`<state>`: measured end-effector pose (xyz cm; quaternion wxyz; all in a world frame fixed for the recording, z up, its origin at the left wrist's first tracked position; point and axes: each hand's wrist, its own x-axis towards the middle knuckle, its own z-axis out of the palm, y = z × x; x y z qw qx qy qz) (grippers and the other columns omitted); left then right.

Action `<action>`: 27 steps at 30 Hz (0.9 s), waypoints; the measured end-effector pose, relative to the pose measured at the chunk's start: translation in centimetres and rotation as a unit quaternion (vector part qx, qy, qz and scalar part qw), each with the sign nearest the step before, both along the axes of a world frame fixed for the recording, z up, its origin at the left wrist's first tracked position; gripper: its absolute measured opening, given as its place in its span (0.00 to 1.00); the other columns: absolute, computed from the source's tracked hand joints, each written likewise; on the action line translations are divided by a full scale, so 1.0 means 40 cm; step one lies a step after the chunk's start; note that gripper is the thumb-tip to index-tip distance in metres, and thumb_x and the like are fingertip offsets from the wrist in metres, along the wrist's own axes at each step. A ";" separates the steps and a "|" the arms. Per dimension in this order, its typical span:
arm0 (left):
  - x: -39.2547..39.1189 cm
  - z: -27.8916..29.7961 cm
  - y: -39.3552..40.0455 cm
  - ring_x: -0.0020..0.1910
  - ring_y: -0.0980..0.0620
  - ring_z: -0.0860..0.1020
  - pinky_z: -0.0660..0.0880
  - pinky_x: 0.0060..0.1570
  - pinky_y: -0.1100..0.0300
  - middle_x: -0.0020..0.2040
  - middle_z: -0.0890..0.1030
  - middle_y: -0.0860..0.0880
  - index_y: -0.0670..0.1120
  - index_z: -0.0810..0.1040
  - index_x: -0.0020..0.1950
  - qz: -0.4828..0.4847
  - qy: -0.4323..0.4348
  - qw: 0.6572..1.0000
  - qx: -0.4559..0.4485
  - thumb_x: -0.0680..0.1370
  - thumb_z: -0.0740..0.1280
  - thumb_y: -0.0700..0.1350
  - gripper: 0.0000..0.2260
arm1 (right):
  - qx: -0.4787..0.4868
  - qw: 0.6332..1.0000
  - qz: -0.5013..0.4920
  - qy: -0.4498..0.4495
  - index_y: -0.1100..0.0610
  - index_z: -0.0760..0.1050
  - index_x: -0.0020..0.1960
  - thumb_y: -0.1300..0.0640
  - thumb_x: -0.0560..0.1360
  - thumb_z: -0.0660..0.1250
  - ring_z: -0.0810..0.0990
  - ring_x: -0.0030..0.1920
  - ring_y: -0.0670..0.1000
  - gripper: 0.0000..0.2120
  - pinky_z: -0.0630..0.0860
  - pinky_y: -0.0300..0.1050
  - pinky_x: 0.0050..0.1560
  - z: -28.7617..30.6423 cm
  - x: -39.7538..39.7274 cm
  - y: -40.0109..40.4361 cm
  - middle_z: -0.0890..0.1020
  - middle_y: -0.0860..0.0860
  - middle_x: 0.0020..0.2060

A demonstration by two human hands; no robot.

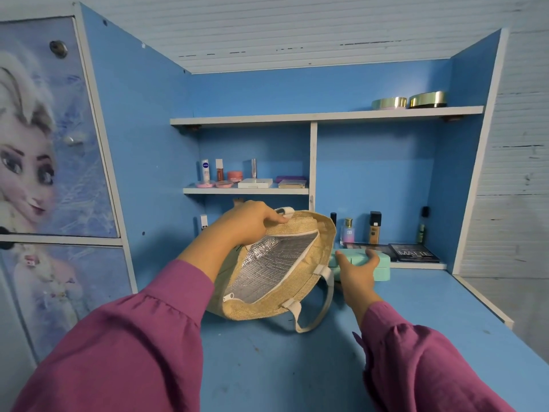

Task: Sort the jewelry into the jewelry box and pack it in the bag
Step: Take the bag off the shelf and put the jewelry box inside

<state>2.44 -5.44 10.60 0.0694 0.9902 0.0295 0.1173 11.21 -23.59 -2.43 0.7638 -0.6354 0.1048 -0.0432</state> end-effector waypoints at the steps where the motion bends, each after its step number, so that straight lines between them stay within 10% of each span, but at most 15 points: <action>1: -0.001 0.000 0.000 0.43 0.49 0.77 0.70 0.34 0.57 0.71 0.69 0.49 0.68 0.71 0.64 0.000 0.000 1.000 -0.001 0.75 0.57 0.28 0.34 | 0.003 1.000 0.000 -0.001 0.47 0.58 0.71 0.54 0.73 0.71 0.72 0.49 0.57 0.32 0.72 0.50 0.50 -0.001 -0.003 -0.001 0.71 0.58 0.51; 17: 0.016 0.004 0.005 0.45 0.53 0.74 0.72 0.37 0.59 0.71 0.70 0.49 0.66 0.71 0.66 0.001 -0.009 1.000 -0.006 0.76 0.59 0.29 0.33 | 0.017 0.986 -0.131 -0.102 0.40 0.61 0.66 0.55 0.70 0.67 0.73 0.38 0.52 0.29 0.70 0.47 0.41 0.095 -0.053 -0.078 0.68 0.58 0.54; 27: 0.033 -0.001 0.004 0.44 0.49 0.75 0.67 0.33 0.60 0.71 0.70 0.47 0.63 0.72 0.67 0.023 -0.018 0.999 -0.022 0.76 0.55 0.29 0.31 | 0.033 0.980 -0.016 -0.194 0.41 0.64 0.63 0.58 0.69 0.70 0.79 0.42 0.46 0.27 0.74 0.43 0.42 0.098 -0.174 0.027 0.79 0.48 0.46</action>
